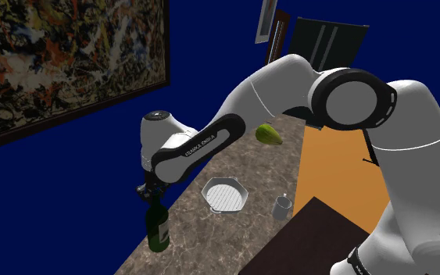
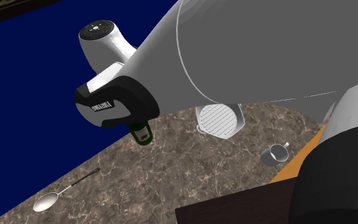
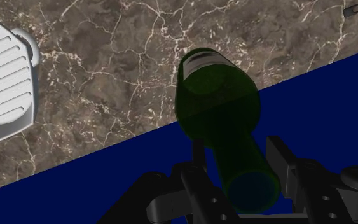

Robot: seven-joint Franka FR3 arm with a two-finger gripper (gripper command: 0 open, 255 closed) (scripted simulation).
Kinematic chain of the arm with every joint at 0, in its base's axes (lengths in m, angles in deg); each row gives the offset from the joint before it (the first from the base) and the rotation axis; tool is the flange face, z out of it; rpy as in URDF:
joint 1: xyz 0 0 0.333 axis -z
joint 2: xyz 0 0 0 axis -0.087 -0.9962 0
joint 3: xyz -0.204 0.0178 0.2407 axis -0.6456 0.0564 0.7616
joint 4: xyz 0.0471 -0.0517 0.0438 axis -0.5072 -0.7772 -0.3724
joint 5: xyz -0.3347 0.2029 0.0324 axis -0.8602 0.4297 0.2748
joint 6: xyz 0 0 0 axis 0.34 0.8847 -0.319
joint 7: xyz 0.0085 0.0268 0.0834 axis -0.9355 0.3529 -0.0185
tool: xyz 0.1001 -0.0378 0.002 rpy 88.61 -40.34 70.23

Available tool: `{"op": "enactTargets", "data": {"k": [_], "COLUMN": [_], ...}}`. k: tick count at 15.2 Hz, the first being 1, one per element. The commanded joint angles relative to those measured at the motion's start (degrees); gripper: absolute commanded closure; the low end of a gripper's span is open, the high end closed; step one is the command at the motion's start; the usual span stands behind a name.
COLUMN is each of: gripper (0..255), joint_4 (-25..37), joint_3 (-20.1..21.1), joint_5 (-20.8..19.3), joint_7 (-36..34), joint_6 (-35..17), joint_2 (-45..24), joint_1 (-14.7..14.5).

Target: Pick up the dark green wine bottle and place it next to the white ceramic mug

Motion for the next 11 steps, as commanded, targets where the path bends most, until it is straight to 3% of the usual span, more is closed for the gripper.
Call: {"op": "enactTargets", "data": {"k": [1,11], "gripper": [255,255], "joint_4": [-0.02,0.03], "joint_3": [0.0,1.35], "joint_5": [0.0,1.62], "joint_7": [-0.01,0.93], "joint_6": [0.0,5.07], "joint_2": [-0.01,5.07], "joint_1": [0.0,0.94]}}
